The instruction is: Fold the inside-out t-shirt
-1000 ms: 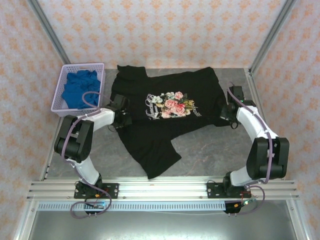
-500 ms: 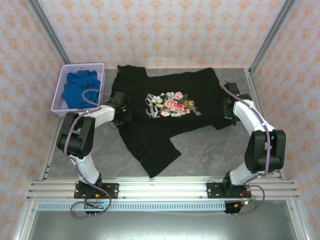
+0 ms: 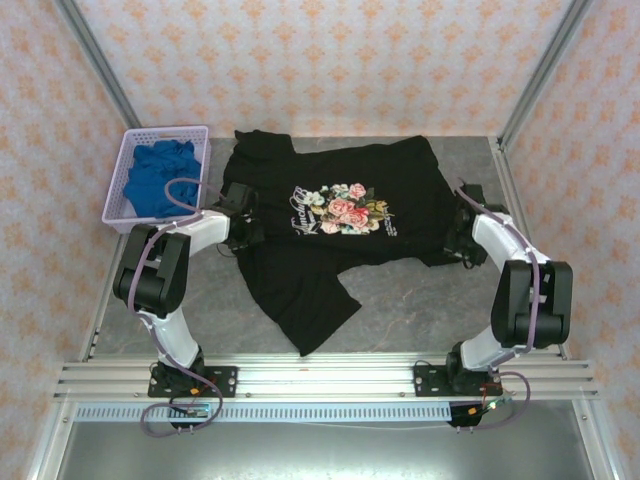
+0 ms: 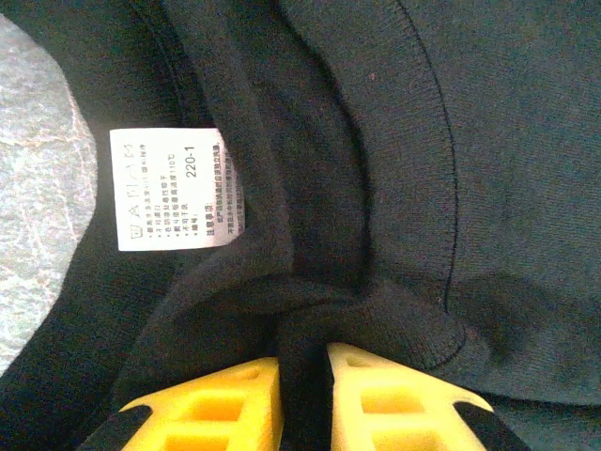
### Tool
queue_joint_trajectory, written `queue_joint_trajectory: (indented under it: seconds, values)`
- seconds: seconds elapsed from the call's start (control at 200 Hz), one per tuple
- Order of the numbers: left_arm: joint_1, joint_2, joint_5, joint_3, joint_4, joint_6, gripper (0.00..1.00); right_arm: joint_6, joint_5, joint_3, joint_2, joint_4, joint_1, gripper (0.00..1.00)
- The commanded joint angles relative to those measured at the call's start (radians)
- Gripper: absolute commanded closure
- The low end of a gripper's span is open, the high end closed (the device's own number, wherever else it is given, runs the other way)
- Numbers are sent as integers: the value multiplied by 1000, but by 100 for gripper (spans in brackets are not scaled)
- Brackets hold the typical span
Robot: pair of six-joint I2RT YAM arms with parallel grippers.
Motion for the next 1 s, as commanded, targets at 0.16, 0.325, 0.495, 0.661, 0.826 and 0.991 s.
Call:
queue_joint_trajectory:
  seconds: [0.16, 0.325, 0.495, 0.661, 0.826, 0.991]
  values:
    - [12, 5, -24, -37, -60, 13, 80, 128, -245, -28, 36, 180, -91, 48]
    - [12, 10, -17, -38, -54, 15, 80, 142, -243, -35, 62, 216, -92, 42]
    - [12, 12, -15, -40, -53, 19, 81, 148, -217, -28, 114, 230, -91, 46]
    - [15, 8, -15, -42, -43, 6, 81, 134, -145, -25, 102, 216, -91, 72]
    - [55, 10, 9, -43, -18, -15, 91, 110, -159, -38, -21, 224, -82, 95]
    - [115, -34, 14, -52, 18, -57, 96, 79, -237, -26, -128, 173, -8, 100]
